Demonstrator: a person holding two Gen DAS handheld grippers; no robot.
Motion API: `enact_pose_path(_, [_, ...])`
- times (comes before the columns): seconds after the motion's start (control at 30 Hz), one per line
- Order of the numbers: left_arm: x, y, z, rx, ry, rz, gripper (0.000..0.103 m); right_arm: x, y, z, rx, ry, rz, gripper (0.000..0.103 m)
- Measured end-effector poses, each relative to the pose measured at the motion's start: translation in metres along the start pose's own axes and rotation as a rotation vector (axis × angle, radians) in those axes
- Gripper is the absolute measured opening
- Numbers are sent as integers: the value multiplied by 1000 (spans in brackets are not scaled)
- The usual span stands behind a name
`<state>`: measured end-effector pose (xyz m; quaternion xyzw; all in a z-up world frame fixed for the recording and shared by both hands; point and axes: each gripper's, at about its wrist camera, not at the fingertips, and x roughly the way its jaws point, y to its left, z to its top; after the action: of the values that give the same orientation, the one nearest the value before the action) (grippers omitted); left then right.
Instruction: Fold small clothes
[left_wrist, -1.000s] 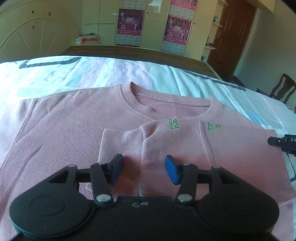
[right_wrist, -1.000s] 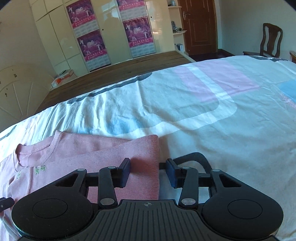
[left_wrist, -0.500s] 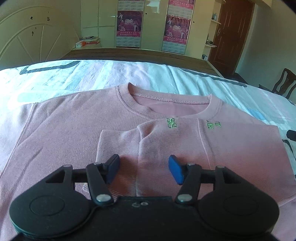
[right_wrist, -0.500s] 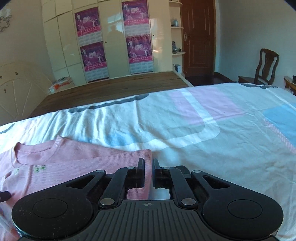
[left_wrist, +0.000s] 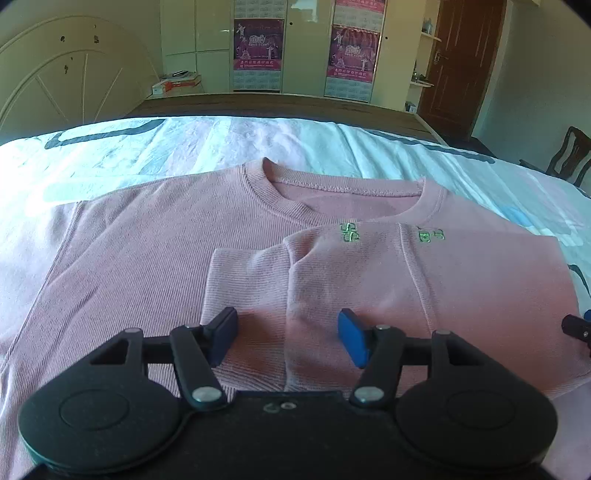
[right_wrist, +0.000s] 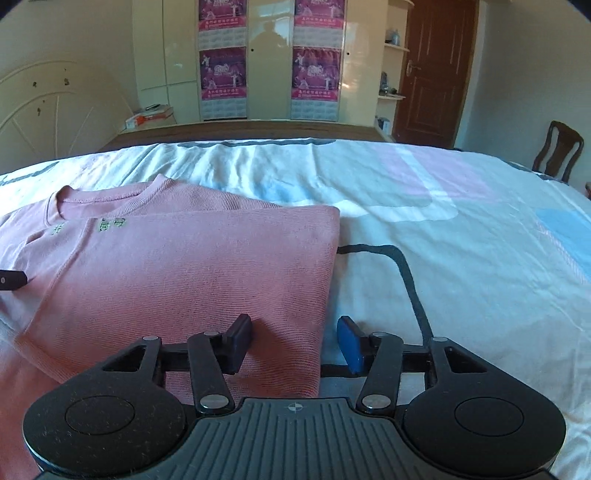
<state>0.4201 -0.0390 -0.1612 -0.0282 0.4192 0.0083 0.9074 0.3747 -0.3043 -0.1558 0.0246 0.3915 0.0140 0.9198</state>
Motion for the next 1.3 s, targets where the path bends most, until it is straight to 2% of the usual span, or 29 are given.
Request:
enact_pose_path(0.1, [-2,0,-2,4,3,15,60,-16,17,-3,-44,-36,45,51])
enact_pose_path(0.2, [-6,0,-1,-4,17,32,60,-8,25,-17,-105,22,19,51])
enact_pose_path(0.3, [-11,1,-1,-19,30,47,61,-16,22,-15,-80,19,36,51])
enact_pose_path(0.43, [-24,5,-4,-35,27,73,71,-35,20,-11,-20,-26,78,51])
enact_pose_path(0.5, [-30,7,-6,-32,31,83,71,-27,23,-14,-25,24,91,60])
enact_pose_path(0.53, [-34,8,-7,-29,33,89,71,-20,24,-16,-35,70,95,61])
enact_pose_path(0.63, [-50,18,-12,-30,29,96,72,-30,30,-16,-29,38,112,61])
enact_pose_path(0.7, [-59,30,-14,-42,27,106,75,-39,38,-12,-11,16,146,61])
enact_pose_path(0.83, [-72,59,-19,-79,25,115,75,-50,77,-5,-68,-10,201,62])
enact_pose_path(0.97, [-82,96,-23,-109,25,108,75,-56,120,-5,-68,0,259,63])
enact_pose_path(1.13, [-92,149,-29,-155,21,101,76,-52,174,0,-101,7,277,63])
enact_pose_path(1.3, [-100,219,-37,-239,24,129,76,-40,222,9,-100,3,280,63])
